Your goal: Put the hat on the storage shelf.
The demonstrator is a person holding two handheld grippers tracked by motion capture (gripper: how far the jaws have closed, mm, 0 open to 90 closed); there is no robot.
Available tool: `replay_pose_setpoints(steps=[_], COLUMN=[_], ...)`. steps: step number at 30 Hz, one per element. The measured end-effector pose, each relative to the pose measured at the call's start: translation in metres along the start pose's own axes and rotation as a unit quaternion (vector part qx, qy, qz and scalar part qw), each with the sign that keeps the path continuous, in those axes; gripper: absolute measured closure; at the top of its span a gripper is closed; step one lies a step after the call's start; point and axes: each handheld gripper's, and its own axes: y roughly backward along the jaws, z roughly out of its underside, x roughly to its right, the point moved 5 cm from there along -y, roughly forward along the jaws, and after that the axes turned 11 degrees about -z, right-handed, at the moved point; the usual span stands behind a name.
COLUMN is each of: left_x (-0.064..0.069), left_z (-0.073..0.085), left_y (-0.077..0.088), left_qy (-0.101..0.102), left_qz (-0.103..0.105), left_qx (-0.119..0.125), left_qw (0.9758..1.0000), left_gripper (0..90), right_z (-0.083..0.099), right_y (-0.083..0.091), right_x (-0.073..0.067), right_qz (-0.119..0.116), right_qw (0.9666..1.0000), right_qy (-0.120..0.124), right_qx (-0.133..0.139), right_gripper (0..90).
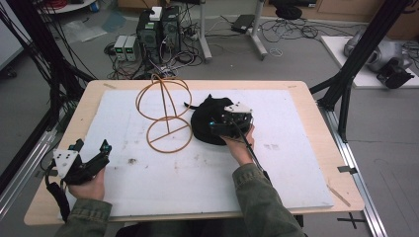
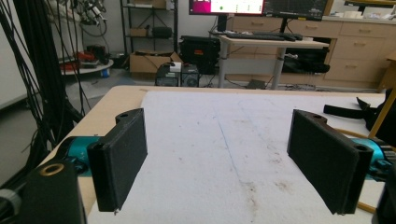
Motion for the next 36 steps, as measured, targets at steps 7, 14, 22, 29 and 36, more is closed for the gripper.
replay_pose_setpoints(steps=[7,14,22,29,36], left_x=[-0.001,-0.002,-0.002,-0.003,-0.001], left_z=[0.000,0.001,0.001,0.002,0.002], left_y=[0.000,-0.001,0.000,-0.001,-0.001], left_qy=[0.003,0.013,0.010,0.010,0.006], left_qz=[-0.002,0.006,0.004,0.006,0.008], left_qx=[0.000,-0.007,-0.006,-0.009,-0.009], left_qw=[1.0000,0.9999,0.9999,0.9999,0.9999], left_gripper=[20.8,24.4,23.4,22.8,22.6], right_z=[0.004,0.001,-0.001,-0.003,-0.009], right_y=[-0.003,0.001,0.004,0.010,0.019], right_x=[-0.003,-0.003,-0.004,-0.004,-0.002], right_qz=[-0.010,-0.026,-0.008,-0.003,0.005], right_qw=[0.9997,0.9987,0.9983,0.9983,0.9981], right_qy=[0.001,-0.040,-0.058,-0.058,-0.055], right_qx=[-0.022,-0.018,-0.007,0.009,0.026], right_gripper=[25.6,61.1,87.4,87.6,87.5])
